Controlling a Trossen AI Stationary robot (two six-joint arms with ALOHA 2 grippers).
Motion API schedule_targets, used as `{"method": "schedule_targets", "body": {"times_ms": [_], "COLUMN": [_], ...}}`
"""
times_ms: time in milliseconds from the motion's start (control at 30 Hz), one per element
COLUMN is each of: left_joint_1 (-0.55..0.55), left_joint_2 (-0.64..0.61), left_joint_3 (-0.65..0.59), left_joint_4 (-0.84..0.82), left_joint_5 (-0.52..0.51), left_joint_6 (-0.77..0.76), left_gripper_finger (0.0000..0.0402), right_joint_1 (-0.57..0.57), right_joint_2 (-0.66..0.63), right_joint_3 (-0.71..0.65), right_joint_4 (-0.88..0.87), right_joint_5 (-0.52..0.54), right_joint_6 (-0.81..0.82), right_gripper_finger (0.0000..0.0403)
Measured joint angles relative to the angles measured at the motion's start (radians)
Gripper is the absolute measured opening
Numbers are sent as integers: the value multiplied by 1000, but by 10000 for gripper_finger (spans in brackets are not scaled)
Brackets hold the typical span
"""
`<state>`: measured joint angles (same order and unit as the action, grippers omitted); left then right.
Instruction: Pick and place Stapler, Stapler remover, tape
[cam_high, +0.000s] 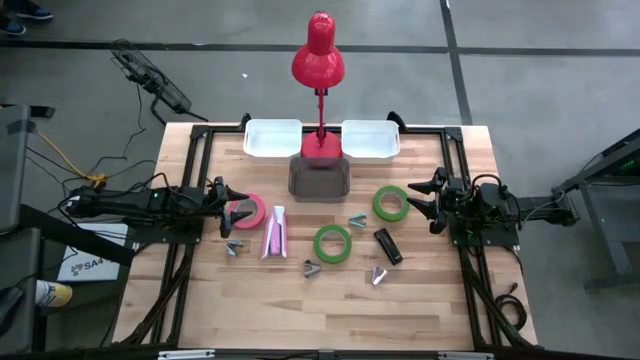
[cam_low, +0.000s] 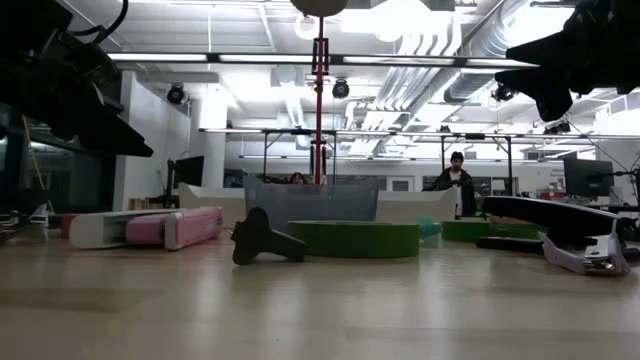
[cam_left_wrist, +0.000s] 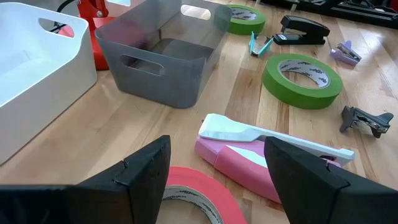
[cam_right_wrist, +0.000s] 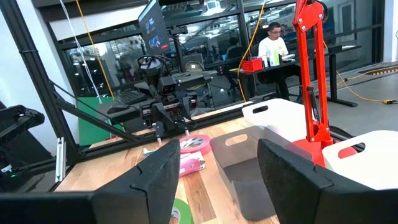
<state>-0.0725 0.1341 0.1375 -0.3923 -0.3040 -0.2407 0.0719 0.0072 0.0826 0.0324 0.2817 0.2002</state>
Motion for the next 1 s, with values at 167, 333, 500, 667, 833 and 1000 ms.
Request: {"method": "schedule_targets", "body": {"times_ms": [167,333,500,667,833,1000], "left_joint_1": [0,0,0,0,0,0], "left_joint_2": [0,0,0,0,0,0], "left_joint_3": [0,0,0,0,0,0], "left_joint_4": [0,0,0,0,0,0], "left_joint_5": [0,0,0,0,0,0], "left_joint_6": [0,0,0,0,0,0], "left_gripper_finger": [257,257,257,257,257,257], "right_joint_1": [0,0,0,0,0,0], "right_joint_2": [0,0,0,0,0,0], "right_joint_3": [0,0,0,0,0,0], "right_joint_4": [0,0,0,0,1,18], "right_joint_5": [0,0,0,0,0,33], "right_joint_6": [0,0,0,0,1,107], "right_gripper_finger": [206,206,206,206,206,206]}}
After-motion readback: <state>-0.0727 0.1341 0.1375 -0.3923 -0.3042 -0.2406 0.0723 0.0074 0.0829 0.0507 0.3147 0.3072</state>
